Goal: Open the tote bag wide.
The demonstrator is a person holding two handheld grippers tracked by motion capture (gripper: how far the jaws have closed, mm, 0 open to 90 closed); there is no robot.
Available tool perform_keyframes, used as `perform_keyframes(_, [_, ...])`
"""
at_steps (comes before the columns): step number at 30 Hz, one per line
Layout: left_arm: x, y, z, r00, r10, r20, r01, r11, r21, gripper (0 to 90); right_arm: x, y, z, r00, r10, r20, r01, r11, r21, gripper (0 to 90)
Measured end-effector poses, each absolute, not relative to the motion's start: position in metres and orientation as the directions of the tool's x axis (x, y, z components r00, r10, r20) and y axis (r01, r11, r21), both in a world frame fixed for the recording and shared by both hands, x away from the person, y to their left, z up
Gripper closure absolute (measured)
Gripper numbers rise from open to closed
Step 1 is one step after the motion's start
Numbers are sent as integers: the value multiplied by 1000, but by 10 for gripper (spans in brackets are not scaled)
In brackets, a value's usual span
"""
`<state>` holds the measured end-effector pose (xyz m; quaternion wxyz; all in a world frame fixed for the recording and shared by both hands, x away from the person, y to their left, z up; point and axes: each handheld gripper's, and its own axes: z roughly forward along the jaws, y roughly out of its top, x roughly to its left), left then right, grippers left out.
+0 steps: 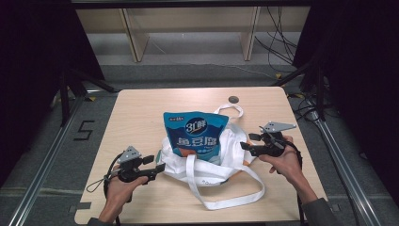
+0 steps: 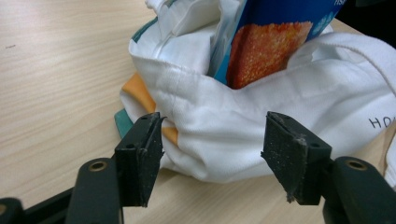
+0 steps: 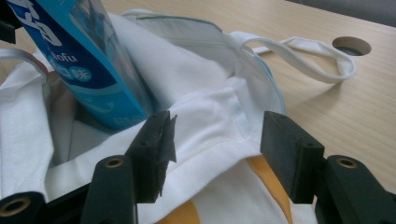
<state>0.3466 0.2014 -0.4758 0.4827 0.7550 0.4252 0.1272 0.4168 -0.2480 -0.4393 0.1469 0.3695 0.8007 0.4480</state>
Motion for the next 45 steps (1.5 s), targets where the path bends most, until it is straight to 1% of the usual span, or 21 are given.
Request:
perform_keyframes(2, [344,200,-479,599,772,-214,526,-177,832,355,416,-251,-439,-693,716,88,453,336,826,427])
perform_keyframes(3, [342,200,-479,598,776,-202,528,-191,828,348,413,-250,-439,-692,712,118,478,330,814,421])
perform_keyframes(4, [340,200,-480,604,774,-191,522,-203,829,342,413,-251,-440,-691,717,91,464,342,817,417])
perform_keyframes(7, [336,200,-483,607,771,-195,529,-209,822,318,408,-252,-442,-694,711,109,482,348,804,401])
perform_keyframes(9, [334,200,-484,608,775,-175,525,-227,820,299,406,-254,-444,-691,718,89,469,351,810,393])
perform_keyframes(12, [329,199,-486,599,782,-172,532,-228,815,268,401,-254,-446,-683,719,128,501,333,799,376])
perform_keyframes(13, [328,199,-487,603,781,-162,527,-237,816,260,402,-256,-447,-694,714,95,479,359,801,373])
perform_keyframes(15, [326,200,-487,608,778,-160,539,-256,802,240,396,-255,-446,-679,719,145,515,326,793,365])
perform_keyframes(17, [324,199,-488,599,783,-167,536,-236,811,236,397,-257,-447,-685,720,112,495,348,796,363])
perform_keyframes(20, [322,198,-490,597,782,-180,537,-223,814,230,392,-257,-448,-687,714,137,507,337,793,355])
perform_keyframes(24, [320,198,-491,601,781,-169,536,-238,810,224,389,-258,-451,-700,701,136,503,348,791,339])
perform_keyframes(26, [319,199,-492,604,781,-159,530,-245,812,217,387,-258,-452,-683,721,117,501,346,793,324])
perform_keyframes(29, [318,199,-494,605,780,-162,526,-238,816,198,381,-257,-453,-687,711,152,525,340,781,304])
perform_keyframes(31, [316,198,-495,592,788,-168,537,-230,812,191,379,-259,-454,-684,719,125,510,349,786,298])
perform_keyframes(33, [316,197,-497,588,793,-162,536,-232,812,187,374,-259,-456,-681,715,156,524,328,786,297])
perform_keyframes(35, [315,197,-498,591,790,-163,537,-234,810,186,372,-263,-457,-687,716,124,510,354,784,297])
perform_keyframes(40, [313,195,-499,588,791,-169,527,-216,822,184,362,-266,-460,-661,731,169,550,320,771,297])
perform_keyframes(41, [313,195,-499,584,796,-157,529,-227,818,184,364,-270,-462,-677,725,126,518,348,782,296])
perform_keyframes(42, [312,196,-499,584,797,-154,527,-228,819,184,359,-268,-462,-665,722,191,554,307,774,297])
perform_keyframes(43, [312,196,-499,578,799,-165,531,-214,820,184,361,-271,-464,-676,725,131,518,342,784,297])
perform_keyframes(45, [310,197,-499,577,802,-154,527,-222,821,184,358,-273,-466,-669,731,138,528,336,780,297])
